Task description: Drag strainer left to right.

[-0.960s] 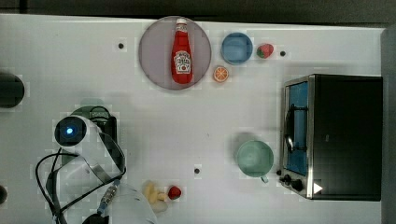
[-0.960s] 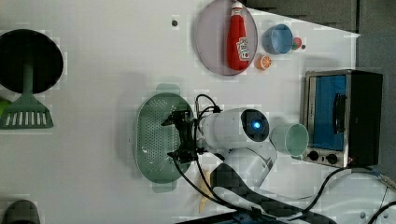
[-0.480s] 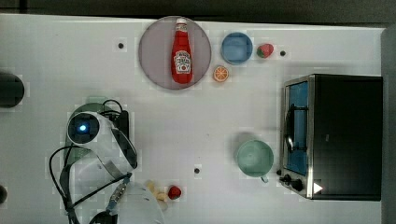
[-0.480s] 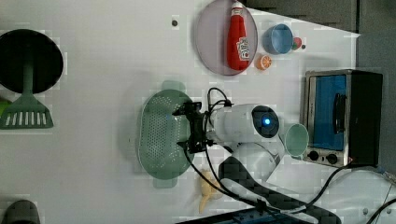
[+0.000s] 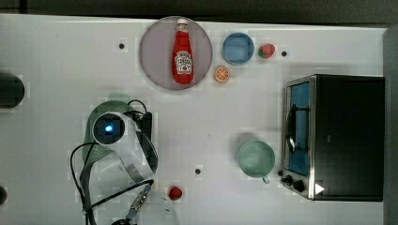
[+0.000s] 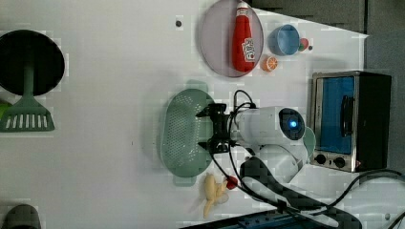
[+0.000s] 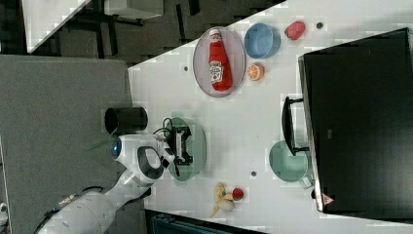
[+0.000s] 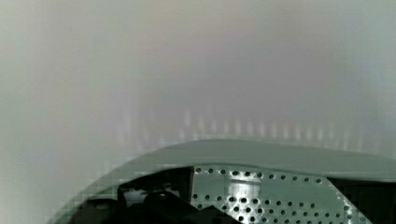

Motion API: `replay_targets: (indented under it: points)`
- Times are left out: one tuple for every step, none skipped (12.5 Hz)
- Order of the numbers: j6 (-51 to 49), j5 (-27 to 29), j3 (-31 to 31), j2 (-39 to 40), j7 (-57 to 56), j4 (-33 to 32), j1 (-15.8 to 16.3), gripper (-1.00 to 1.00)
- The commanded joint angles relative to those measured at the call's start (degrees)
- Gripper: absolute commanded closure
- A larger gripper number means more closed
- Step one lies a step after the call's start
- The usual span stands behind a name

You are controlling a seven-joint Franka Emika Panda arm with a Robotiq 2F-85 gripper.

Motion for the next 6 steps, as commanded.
replay_targets:
  points:
    - [-0.65, -0.94, -2.28, -2.51, -3.48, -1.74, -1.42, -1.0]
    - [-0.52, -0.94, -2.93, -2.66, -5.21, -2.0, -1.88, -1.0]
    - [-0.55, -0.94, -3.65, -2.79, -6.58, -2.2, -2.34, -1.0]
    - [-0.52, -0.94, -5.71, -3.81, -10.07, -2.92, -4.16, -1.0]
    - [-0.63, -0.94, -6.39, -4.1, -11.14, -3.18, -4.79, -1.0]
    - [-0.61, -0.94, -7.09, -4.36, -12.64, -3.55, -5.34, -1.0]
